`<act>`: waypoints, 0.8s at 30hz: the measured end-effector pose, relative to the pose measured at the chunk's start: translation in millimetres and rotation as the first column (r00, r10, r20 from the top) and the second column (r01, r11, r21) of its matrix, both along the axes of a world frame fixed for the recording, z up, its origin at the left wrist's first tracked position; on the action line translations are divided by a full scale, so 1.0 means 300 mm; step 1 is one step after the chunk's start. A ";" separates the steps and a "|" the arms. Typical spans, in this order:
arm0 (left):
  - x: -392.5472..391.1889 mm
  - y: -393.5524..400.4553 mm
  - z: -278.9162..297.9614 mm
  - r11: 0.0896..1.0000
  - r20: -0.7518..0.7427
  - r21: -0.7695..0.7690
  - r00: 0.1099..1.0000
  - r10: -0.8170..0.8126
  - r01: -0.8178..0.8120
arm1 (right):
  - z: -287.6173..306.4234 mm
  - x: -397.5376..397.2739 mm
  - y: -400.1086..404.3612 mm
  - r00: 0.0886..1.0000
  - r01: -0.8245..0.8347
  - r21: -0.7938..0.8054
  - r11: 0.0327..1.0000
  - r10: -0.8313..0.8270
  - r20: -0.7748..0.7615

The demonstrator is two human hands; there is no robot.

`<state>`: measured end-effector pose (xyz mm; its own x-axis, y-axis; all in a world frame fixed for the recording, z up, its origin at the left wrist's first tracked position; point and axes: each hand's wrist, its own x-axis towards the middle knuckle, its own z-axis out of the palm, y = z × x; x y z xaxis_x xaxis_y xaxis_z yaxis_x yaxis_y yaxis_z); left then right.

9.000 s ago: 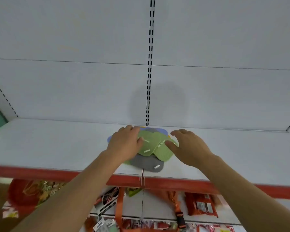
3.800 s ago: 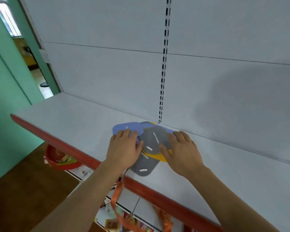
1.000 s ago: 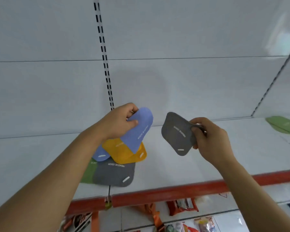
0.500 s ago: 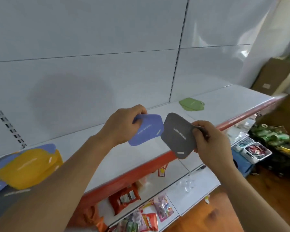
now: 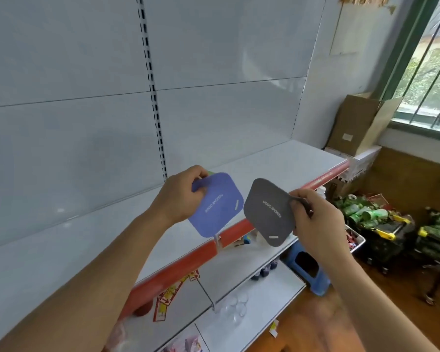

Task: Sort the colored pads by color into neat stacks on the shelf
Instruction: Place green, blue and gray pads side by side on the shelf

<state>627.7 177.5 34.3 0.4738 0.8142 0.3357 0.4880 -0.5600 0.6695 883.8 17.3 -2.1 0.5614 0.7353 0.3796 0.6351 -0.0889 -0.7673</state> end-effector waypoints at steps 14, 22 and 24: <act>0.562 0.479 -0.127 0.986 -0.003 -0.165 1.000 -0.027 0.026 | -0.029 0.610 0.545 0.995 -0.044 -0.086 0.995 0.051 0.084; 0.755 0.694 -0.186 0.964 -0.165 -0.262 0.986 0.000 -0.044 | -0.052 0.872 0.874 0.974 -0.175 -0.174 0.969 0.196 0.112; 0.787 0.745 -0.194 0.961 -0.216 -0.262 0.976 0.032 -0.089 | -0.059 0.920 0.965 0.964 -0.229 -0.194 0.954 0.250 0.089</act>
<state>863.8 401.1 -24.1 0.4567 0.8896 -0.0003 0.6598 -0.3385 0.6709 1159.9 306.7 -19.9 0.3222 0.9048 0.2785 0.7352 -0.0538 -0.6757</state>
